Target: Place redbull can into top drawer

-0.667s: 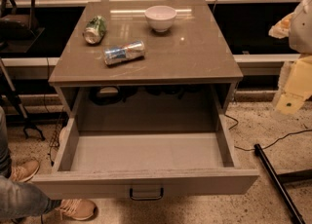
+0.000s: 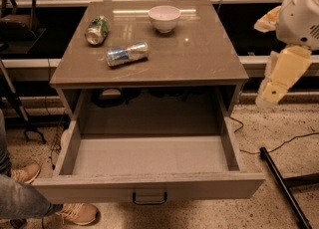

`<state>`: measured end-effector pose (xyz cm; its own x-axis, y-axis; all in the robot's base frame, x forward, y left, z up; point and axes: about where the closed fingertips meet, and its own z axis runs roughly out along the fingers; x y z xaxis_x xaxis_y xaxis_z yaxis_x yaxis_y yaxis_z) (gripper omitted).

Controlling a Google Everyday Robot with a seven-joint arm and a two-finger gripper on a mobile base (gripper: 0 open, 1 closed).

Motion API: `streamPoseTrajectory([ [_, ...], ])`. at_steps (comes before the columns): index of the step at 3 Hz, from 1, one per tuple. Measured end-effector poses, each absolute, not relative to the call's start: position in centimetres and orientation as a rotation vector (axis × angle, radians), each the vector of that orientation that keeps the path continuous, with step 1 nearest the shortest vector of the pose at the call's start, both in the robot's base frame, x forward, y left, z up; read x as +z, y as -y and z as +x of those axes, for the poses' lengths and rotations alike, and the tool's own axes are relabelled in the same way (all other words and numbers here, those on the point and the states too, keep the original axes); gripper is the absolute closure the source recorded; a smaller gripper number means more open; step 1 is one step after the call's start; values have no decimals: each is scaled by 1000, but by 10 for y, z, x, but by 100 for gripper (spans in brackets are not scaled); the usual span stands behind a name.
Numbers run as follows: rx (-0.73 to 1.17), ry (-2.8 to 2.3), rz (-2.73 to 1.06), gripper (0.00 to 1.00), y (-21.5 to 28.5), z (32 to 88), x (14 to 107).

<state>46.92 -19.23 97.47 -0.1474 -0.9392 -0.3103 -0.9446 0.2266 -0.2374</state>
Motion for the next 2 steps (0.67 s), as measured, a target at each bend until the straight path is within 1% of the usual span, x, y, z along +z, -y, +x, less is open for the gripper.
streamPoseTrajectory([
  [2,268,-1949,-1819,0,104,555,950],
])
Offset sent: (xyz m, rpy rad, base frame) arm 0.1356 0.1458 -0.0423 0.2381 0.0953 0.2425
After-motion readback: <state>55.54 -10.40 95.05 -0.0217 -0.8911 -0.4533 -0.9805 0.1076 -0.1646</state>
